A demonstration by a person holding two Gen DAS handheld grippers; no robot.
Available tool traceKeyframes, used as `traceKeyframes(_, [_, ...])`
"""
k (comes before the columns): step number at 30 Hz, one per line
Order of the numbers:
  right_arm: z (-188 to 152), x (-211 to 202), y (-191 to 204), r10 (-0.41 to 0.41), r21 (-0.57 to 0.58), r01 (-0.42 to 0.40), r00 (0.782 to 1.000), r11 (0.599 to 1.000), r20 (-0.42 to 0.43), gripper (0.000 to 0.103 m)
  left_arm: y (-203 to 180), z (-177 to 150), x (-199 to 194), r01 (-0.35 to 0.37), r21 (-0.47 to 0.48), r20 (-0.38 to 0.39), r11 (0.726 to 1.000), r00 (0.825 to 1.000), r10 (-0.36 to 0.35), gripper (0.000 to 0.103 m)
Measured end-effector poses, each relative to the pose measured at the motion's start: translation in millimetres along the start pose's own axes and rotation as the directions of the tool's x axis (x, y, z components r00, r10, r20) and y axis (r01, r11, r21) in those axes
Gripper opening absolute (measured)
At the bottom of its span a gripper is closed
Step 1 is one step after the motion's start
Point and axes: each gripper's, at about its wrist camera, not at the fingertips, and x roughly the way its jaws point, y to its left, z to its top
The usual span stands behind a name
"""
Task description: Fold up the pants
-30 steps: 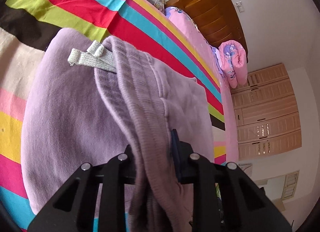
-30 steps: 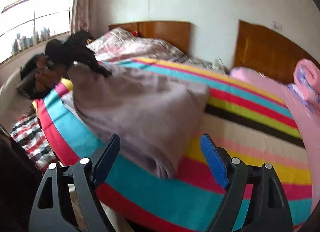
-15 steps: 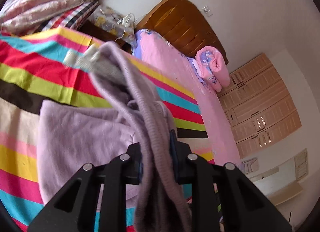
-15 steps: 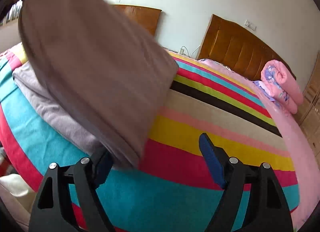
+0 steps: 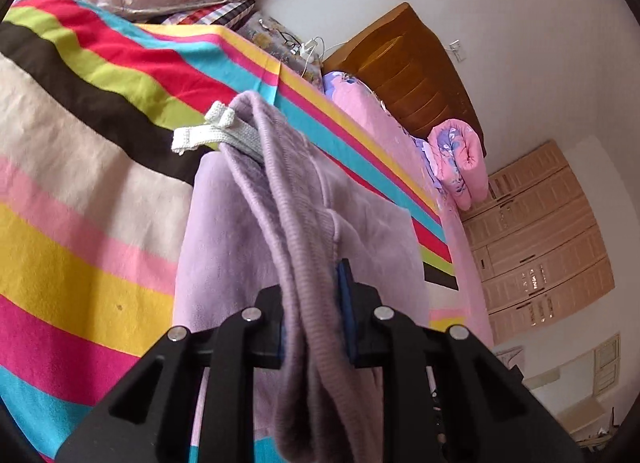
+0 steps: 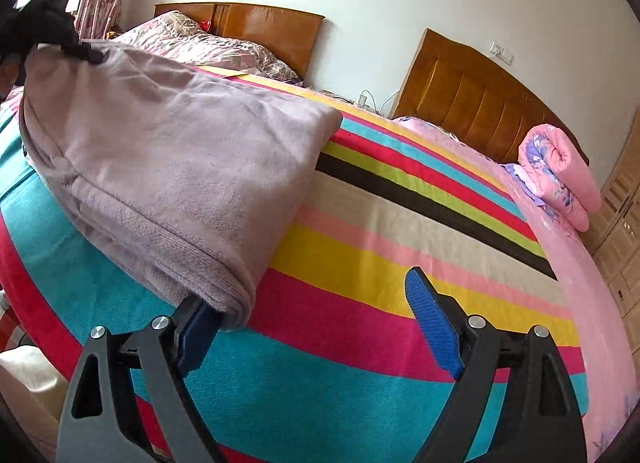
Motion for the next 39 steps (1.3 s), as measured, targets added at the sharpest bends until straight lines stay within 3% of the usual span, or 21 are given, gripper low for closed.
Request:
traceKeyframes(3, [-5.5,6.1,-5.9,0.036,0.059,-0.035,0.999,0.998,-0.019,0.084,33.4,-12.2,17.8,-0.046,-0.068,-0.045,0.997,0.998,0.043,0.02])
traceKeyframes(5, [-5.2,7.5,-11.6,0.067,0.085,-0.065,0.997,0.994,-0.027,0.085,55.3,-18.2,14.4,0.044,-0.127,-0.011,0.991,0.999,-0.046,0.02])
traceKeyframes(6, [-4.8,7.4,-12.4,0.076,0.076,-0.074,0.997,0.994,-0.027,0.085,56.2,-19.5,12.8,0.051,-0.128,0.0,0.99,0.999,-0.052,0.02])
traceKeyframes(8, [-3.8,7.1,-14.7,0.096,0.064,-0.094,0.995,0.993,-0.029,0.086,44.8,-19.6,11.1,-0.005,-0.081,0.011,0.997,1.0,0.006,0.023])
traceKeyframes(11, [-4.7,1.4,-25.5,0.192,0.084,-0.187,0.98,0.979,-0.052,0.086,29.5,-19.3,3.2,-0.122,-0.041,0.031,0.992,0.992,0.124,0.039])
traceKeyframes(12, [-6.3,-2.5,-30.0,0.232,0.08,-0.227,0.971,0.971,-0.063,0.086,26.2,-20.2,-4.8,-0.17,-0.04,0.056,0.985,0.983,0.172,0.048])
traceKeyframes(13, [-8.3,-8.4,-34.5,0.292,0.066,-0.287,0.954,0.956,-0.074,0.086,21.7,-21.5,-17.6,-0.267,-0.046,0.102,0.963,0.957,0.27,0.066])
traceKeyframes(14, [-9.3,-16.7,-39.1,0.33,0.05,-0.328,0.942,0.944,-0.065,0.086,15.5,-22.3,-31.4,-0.387,-0.051,0.165,0.921,0.906,0.39,0.072])
traceKeyframes(15, [-8.9,-25.5,-44.0,0.349,0.047,-0.347,0.936,0.937,-0.044,0.086,5.4,-24.4,-44.5,-0.506,-0.055,0.231,0.861,0.832,0.504,0.072])
traceKeyframes(16, [-6.0,-32.0,-50.7,0.364,0.066,-0.362,0.931,0.93,-0.018,0.086,-9.5,-27.8,-55.7,-0.582,-0.04,0.293,0.813,0.771,0.566,0.072])
traceKeyframes(17, [0.0,-37.3,-57.6,0.383,0.102,-0.382,0.924,0.918,0.019,0.086,-27.5,-32.8,-63.5,-0.595,0.005,0.344,0.804,0.756,0.557,0.073])
traceKeyframes(18, [9.6,-39.0,-63.3,0.394,0.135,-0.399,0.917,0.907,0.064,0.085,-44.7,-38.2,-65.7,-0.578,0.055,0.366,0.814,0.771,0.522,0.075])
traceKeyframes(20, [26.9,-36.0,-61.5,0.424,0.172,-0.441,0.896,0.881,0.131,0.08,-76.1,-51.5,-54.2,-0.52,0.166,0.357,0.838,0.824,0.44,0.079])
traceKeyframes(21, [35.5,-32.4,-54.0,0.442,0.168,-0.462,0.885,0.871,0.146,0.076,-89.1,-60.1,-42.7,-0.497,0.234,0.333,0.836,0.848,0.411,0.082])
traceKeyframes(22, [43.5,-28.9,-44.3,0.449,0.146,-0.469,0.881,0.871,0.15,0.073,-99.9,-69.5,-28.6,-0.497,0.299,0.314,0.815,0.858,0.408,0.082])
traceKeyframes(25, [54.0,-20.2,-8.4,0.478,0.03,-0.484,0.87,0.874,0.12,0.07,-107.2,-93.0,10.0,-0.572,0.388,0.293,0.723,0.82,0.492,0.082])
traceKeyframes(28, [41.3,-1.8,16.9,0.481,-0.035,-0.48,0.877,0.876,0.002,0.07,-82.9,-105.0,34.2,-0.577,0.391,0.233,0.717,0.815,0.53,0.082])
traceKeyframes(32, [34.5,-2.1,14.1,0.505,-0.032,-0.505,0.863,0.862,-0.022,0.072,-76.2,-114.6,43.7,-0.601,0.456,0.261,0.657,0.795,0.547,0.083])
traceKeyframes(34, [40.3,-4.8,10.3,0.526,-0.062,-0.529,0.848,0.846,-0.061,0.072,-79.5,-109.2,43.9,-0.593,0.465,0.228,0.657,0.797,0.559,0.083])
traceKeyframes(37, [63.5,-11.5,-8.7,0.546,-0.115,-0.543,0.838,0.832,-0.012,0.074,-103.6,-82.7,19.8,-0.533,0.458,0.248,0.711,0.845,0.474,0.087])
traceKeyframes(39, [93.2,-2.1,-21.1,0.535,-0.141,-0.525,0.843,0.839,0.047,0.081,-127.5,-56.1,11.4,-0.542,0.471,0.304,0.696,0.841,0.448,0.1])
